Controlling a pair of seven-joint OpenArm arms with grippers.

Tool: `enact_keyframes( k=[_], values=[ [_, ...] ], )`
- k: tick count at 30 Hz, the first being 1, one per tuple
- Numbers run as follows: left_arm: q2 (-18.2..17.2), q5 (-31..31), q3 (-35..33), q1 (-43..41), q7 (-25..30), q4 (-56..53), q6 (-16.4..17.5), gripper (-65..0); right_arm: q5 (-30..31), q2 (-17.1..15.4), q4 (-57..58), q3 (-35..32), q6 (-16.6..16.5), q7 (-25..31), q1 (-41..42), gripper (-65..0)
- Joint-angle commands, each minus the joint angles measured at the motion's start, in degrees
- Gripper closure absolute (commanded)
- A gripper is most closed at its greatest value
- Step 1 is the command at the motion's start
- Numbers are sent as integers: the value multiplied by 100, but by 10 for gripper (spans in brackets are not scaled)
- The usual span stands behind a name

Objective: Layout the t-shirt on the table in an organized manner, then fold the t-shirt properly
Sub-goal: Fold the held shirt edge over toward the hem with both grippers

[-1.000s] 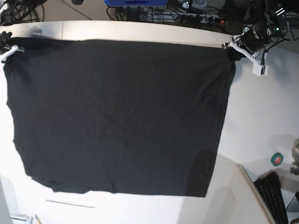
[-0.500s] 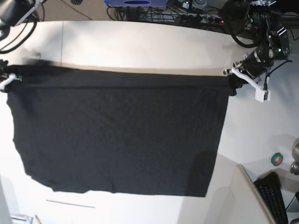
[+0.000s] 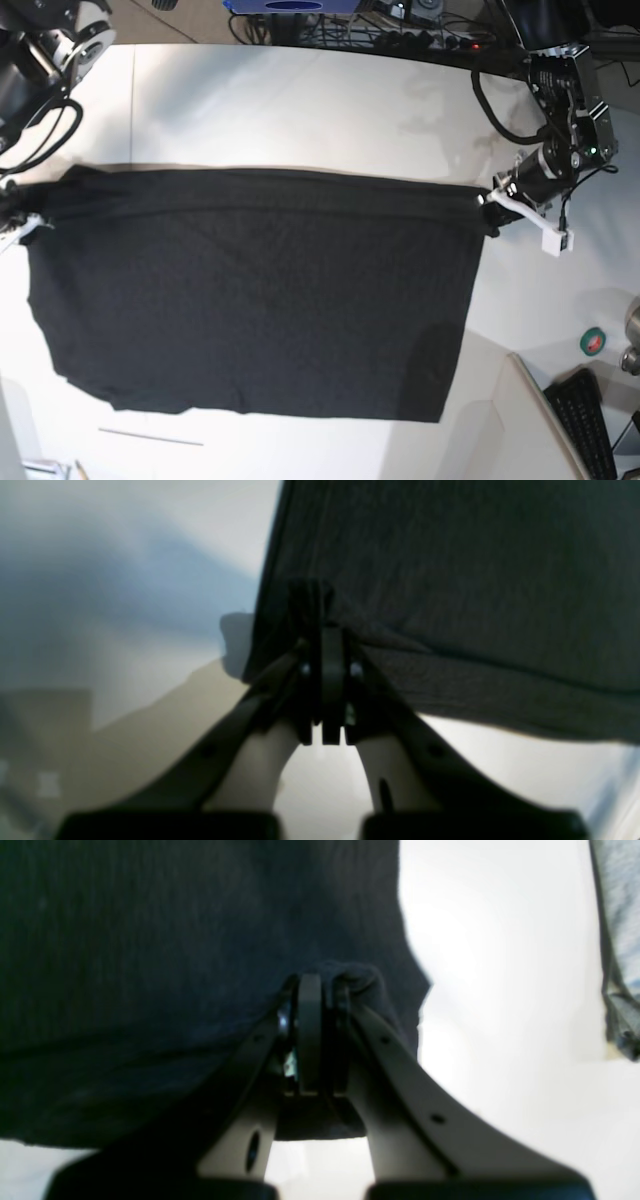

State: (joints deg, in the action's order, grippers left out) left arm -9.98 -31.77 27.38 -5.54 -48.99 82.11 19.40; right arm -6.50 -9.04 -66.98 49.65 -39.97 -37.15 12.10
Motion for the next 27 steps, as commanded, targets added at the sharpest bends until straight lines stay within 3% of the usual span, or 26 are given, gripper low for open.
enact_keyframes(
  k=[1,9,15,21,27],
  values=[
    [-70,-63,-78,75,104,102,-98,0,48,-173,-32,7,-3,123,175,0],
    [-62,-63,-236,523,104,84,-221,0,48,-428,637,7,-3,159,579,0],
    [-62,-36,-236,857,104,-197,-221,0,48,-551,1226,7,-3,589,869,0],
    [-18,834,-236,1227,104,-558,-204,0,48,-665,1744,7,-3,897,1133,0],
    [53,1045,-298,1499,104,-839,-195,0,48,-674,2008,-2,-3,1178,1247,0]
  ],
)
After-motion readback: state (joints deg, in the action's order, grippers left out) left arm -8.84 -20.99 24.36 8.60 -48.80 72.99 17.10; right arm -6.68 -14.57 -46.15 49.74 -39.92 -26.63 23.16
